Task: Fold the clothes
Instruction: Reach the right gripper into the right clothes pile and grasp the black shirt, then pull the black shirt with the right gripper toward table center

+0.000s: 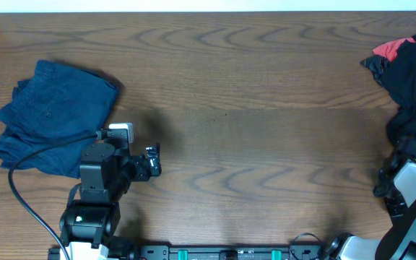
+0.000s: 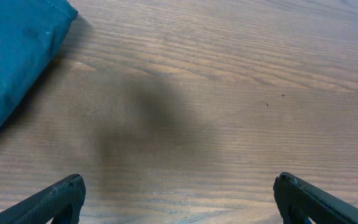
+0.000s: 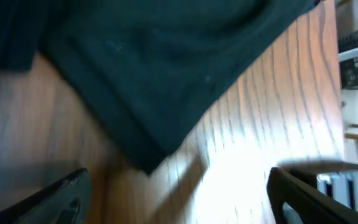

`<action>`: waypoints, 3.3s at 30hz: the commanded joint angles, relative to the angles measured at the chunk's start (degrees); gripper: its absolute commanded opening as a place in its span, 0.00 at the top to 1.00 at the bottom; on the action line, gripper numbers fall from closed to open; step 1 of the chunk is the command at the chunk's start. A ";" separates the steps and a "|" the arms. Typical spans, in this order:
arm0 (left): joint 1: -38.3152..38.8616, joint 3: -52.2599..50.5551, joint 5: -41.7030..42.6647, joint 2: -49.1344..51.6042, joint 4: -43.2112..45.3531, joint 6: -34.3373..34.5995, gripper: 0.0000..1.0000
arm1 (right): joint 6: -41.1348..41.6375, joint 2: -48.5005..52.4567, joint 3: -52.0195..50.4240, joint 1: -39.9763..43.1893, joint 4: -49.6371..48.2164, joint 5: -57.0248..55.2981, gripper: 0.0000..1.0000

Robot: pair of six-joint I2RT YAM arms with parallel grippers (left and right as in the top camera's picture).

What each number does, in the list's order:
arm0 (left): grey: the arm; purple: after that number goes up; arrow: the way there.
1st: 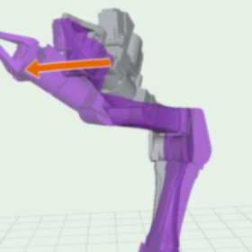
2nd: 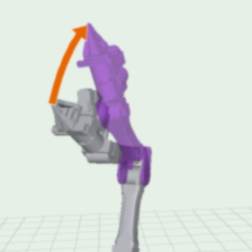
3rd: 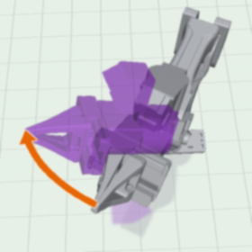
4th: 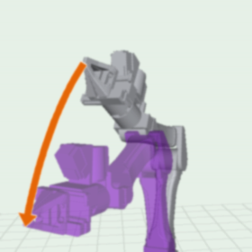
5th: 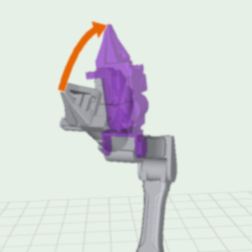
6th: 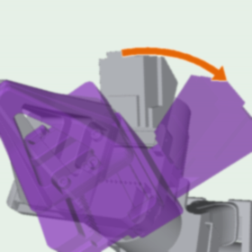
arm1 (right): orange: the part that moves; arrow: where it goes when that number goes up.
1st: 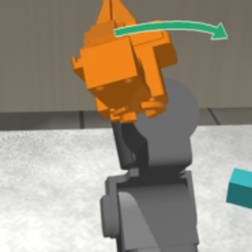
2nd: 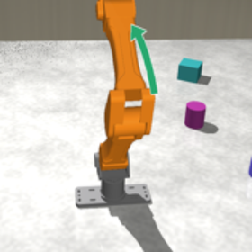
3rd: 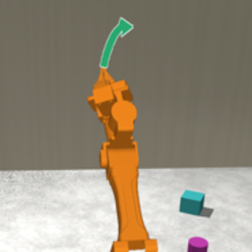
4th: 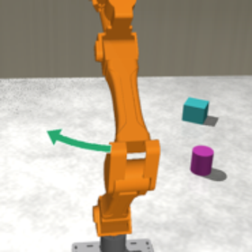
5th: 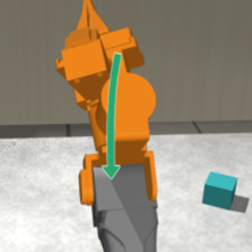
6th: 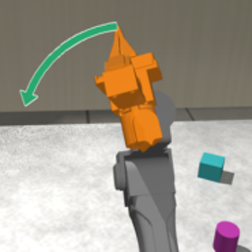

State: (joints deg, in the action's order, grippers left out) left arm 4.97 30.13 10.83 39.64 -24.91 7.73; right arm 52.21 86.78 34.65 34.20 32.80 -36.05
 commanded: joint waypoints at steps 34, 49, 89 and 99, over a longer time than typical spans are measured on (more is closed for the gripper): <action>-0.31 0.85 0.11 -0.04 0.31 0.50 0.02 | -17.25 -17.51 3.82 8.48 -9.57 24.33 0.99; -0.31 0.85 0.11 -0.02 0.31 0.52 0.02 | -31.50 -33.92 34.88 -1.22 9.73 60.43 0.99; -0.31 0.85 0.42 0.07 4.72 0.94 0.02 | -32.96 -4.57 27.02 -52.78 -16.44 40.63 0.01; 1.49 0.85 11.37 13.55 16.63 14.14 0.02 | -35.93 -22.01 26.99 -31.17 8.68 37.18 0.01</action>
State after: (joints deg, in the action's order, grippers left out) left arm 5.39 30.17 16.40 48.45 -10.63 16.45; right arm 18.37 65.82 61.45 -0.47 38.87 2.66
